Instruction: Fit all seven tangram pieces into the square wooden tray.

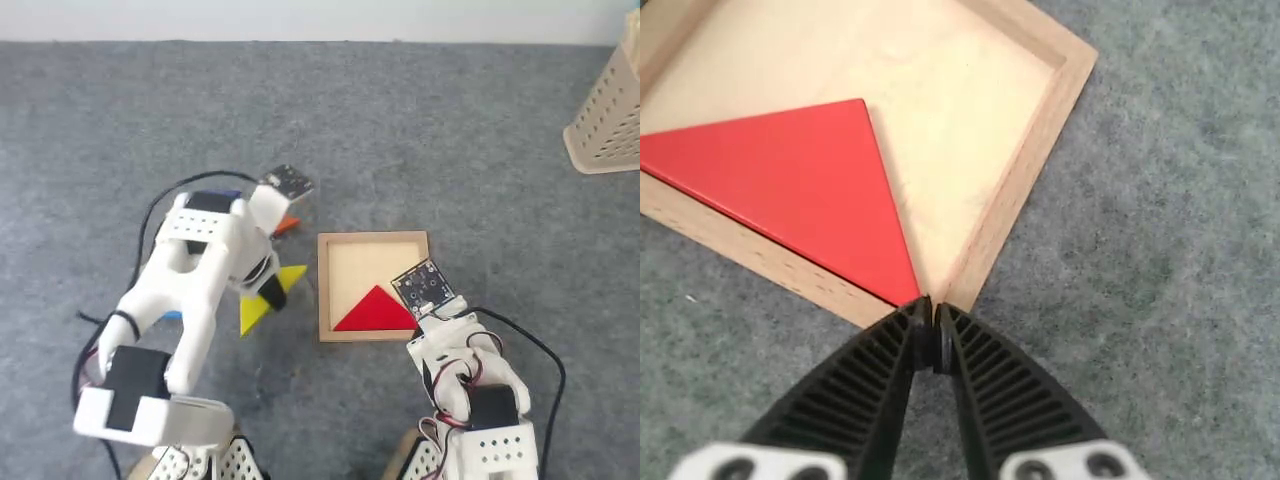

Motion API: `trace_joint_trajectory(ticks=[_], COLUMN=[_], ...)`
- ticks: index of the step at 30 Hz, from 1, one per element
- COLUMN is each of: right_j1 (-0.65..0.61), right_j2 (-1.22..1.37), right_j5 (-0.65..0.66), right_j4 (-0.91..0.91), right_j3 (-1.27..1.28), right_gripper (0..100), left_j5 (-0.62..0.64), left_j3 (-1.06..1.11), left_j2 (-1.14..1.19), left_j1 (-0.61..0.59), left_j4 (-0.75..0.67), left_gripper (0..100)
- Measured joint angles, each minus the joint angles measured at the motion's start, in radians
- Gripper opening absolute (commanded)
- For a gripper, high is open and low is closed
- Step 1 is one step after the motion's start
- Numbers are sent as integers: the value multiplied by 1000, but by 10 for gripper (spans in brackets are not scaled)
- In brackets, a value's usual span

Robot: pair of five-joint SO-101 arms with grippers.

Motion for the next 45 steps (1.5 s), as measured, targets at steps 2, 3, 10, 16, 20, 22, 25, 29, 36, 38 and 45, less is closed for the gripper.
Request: trace_joint_trajectory(ticks=[2, 3, 10, 16, 20, 22, 25, 29, 36, 38, 45], right_j1=[0, 0, 0, 0, 0, 0, 0, 0, 0, 0, 0], right_j2=[0, 0, 0, 0, 0, 0, 0, 0, 0, 0, 0], right_j5=[0, 0, 0, 0, 0, 0, 0, 0, 0, 0, 0], right_j4=[0, 0, 0, 0, 0, 0, 0, 0, 0, 0, 0], right_j3=[0, 0, 0, 0, 0, 0, 0, 0, 0, 0, 0], right_gripper=[8, 8, 8, 8, 8, 8, 8, 8, 8, 8, 8], left_j5=[46, 69, 232, 328, 333, 347, 385, 454, 601, 611, 621], left_j3=[-57, -84, -195, -206, -204, -203, -201, -201, -261, -269, -278], left_j2=[0, 0, 2, 2, 2, 2, 40, 130, 239, 239, 244], left_j1=[40, 64, 239, 307, 324, 324, 324, 324, 324, 322, 322], left_j4=[23, 31, 44, 8, -25, -44, -66, -117, -132, -132, -187], left_gripper=[224, 224, 225, 225, 225, 225, 225, 225, 225, 225, 225])
